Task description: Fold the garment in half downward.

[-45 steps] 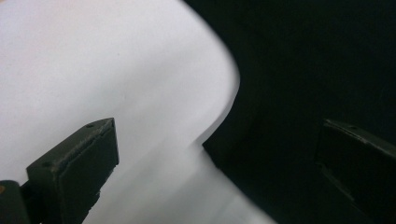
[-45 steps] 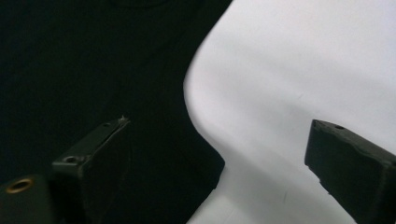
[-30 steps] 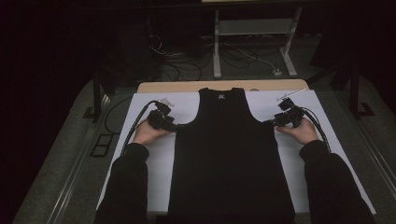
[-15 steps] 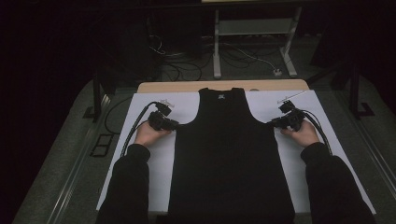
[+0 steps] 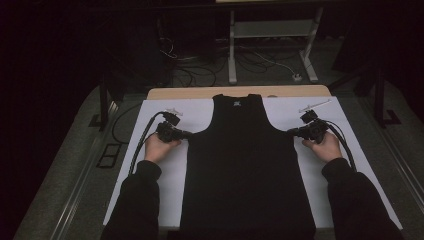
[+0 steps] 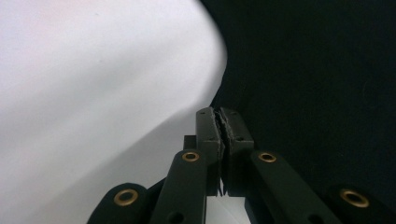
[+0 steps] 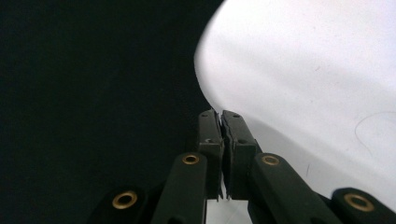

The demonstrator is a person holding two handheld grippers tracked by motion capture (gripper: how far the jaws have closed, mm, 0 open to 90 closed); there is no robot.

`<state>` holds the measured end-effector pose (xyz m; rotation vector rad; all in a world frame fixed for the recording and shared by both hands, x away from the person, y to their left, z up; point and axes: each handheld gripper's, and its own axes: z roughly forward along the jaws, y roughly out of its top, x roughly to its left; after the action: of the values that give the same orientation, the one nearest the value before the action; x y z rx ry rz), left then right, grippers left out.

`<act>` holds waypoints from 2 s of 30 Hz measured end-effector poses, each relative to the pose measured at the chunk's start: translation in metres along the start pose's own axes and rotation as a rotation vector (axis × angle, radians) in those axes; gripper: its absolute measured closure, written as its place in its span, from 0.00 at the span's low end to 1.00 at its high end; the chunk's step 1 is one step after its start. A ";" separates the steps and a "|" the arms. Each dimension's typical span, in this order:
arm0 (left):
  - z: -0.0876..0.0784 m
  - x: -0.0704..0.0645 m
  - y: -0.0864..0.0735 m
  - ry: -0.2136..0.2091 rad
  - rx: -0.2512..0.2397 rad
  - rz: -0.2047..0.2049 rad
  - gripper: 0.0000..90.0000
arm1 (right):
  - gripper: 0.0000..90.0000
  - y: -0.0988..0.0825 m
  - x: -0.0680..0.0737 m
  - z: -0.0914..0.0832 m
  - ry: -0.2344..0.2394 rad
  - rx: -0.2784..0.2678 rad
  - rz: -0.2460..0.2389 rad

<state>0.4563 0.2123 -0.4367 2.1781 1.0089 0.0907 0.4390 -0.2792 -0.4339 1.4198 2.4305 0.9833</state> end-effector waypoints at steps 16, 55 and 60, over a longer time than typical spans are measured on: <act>-0.022 -0.013 -0.002 -0.002 -0.120 -0.046 0.96 | 0.95 -0.015 0.003 -0.020 0.067 -0.090 0.091; -0.062 -0.030 -0.025 -0.088 -0.212 -0.146 0.96 | 0.95 -0.036 0.025 -0.065 0.143 -0.186 0.161; -0.067 -0.036 -0.027 -0.086 -0.203 -0.132 0.96 | 0.95 -0.039 0.026 -0.069 0.147 -0.194 0.166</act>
<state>0.3911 0.2380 -0.3961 1.9114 1.0448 0.0356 0.3657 -0.3024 -0.3996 1.5485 2.2654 1.3652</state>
